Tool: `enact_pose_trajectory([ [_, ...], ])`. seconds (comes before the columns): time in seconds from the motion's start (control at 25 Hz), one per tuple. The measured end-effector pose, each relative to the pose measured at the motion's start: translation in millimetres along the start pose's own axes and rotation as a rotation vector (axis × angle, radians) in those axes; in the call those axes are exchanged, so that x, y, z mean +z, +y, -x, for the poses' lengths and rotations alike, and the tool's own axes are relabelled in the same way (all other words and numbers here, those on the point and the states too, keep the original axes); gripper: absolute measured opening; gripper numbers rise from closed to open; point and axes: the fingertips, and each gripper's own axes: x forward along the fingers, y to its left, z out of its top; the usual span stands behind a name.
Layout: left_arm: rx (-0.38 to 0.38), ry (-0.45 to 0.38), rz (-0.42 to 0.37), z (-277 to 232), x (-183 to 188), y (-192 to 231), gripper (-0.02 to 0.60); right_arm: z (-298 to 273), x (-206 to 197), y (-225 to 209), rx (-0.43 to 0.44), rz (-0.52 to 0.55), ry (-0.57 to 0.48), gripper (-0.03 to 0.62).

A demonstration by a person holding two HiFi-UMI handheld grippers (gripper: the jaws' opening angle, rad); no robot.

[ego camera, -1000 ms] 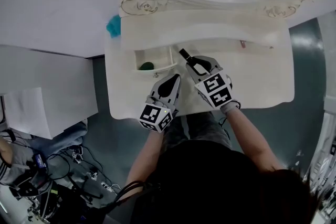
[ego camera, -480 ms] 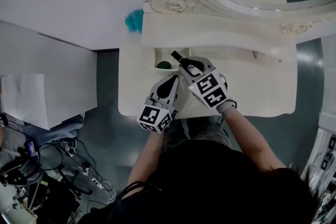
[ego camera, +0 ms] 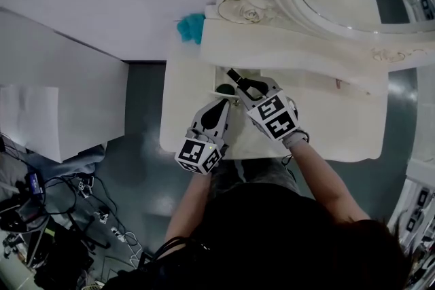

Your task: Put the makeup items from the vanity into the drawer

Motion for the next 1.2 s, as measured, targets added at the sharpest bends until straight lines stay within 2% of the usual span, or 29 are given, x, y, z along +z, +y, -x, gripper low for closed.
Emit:
enact_pose_trajectory([
  [0.28, -0.012, -0.005, 0.004, -3.8, 3.5, 2.5, 0.014, -1.6, -1.0, -2.0, -0.015, -0.021, 0.034, 0.109],
  [0.6, -0.023, -0.007, 0.001, -8.2, 5.6, 0.1, 0.014, 0.8, -8.4, -10.5, -0.046, 0.012, 0.117, 0.109],
  [1.2, -0.020, 0.001, 0.000, -4.5, 1.9, -4.2, 0.014, 5.5, -9.7, -11.1, -0.037, -0.044, 0.086, 0.109],
])
